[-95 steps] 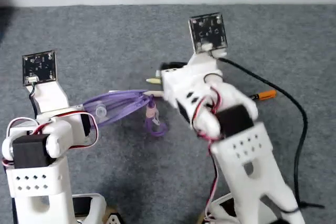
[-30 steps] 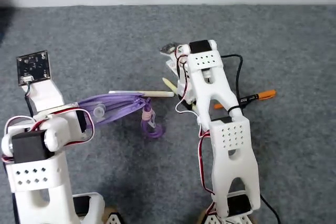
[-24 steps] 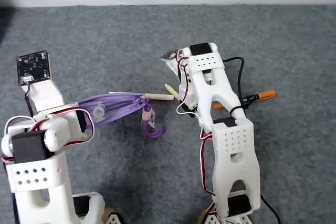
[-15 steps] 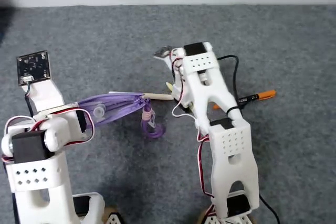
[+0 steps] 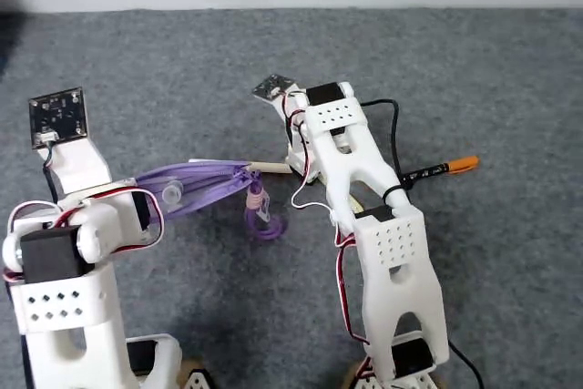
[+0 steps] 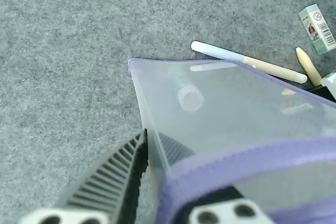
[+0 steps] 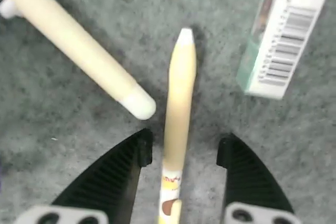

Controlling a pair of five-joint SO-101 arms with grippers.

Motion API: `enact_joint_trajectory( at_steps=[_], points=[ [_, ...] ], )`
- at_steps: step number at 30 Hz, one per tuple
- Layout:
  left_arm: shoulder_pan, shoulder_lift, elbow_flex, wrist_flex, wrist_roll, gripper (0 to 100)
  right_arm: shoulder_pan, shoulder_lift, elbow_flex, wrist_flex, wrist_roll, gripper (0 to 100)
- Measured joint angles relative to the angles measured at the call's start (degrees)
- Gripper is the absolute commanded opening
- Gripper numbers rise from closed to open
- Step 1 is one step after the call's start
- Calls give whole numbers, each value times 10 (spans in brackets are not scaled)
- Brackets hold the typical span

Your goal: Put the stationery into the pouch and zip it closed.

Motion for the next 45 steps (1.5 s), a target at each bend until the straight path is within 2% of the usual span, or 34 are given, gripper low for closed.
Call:
enact_joint_trajectory(
  at_steps=[1,3,8,14,18,22,27,37,45],
  points=[
    [0,0,0,0,0,12,2,0,-3,-1,0,0],
    [0,0,0,0,0,12,4,0,-7,-5,0,32],
    [0,0,0,0,0,12,4,-3,-6,11,0,8],
    [0,0,0,0,0,12,-2,-61,-4,92,-1,8],
    [0,0,0,0,0,12,-2,-130,-4,149,-47,8],
    [0,0,0,0,0,12,-2,-198,-4,154,-101,8],
    [0,0,0,0,0,12,-4,-298,23,154,-128,8],
    [0,0,0,0,0,12,-81,-569,278,154,-229,8],
    [0,0,0,0,0,12,-134,-687,302,110,-330,8]
  ],
)
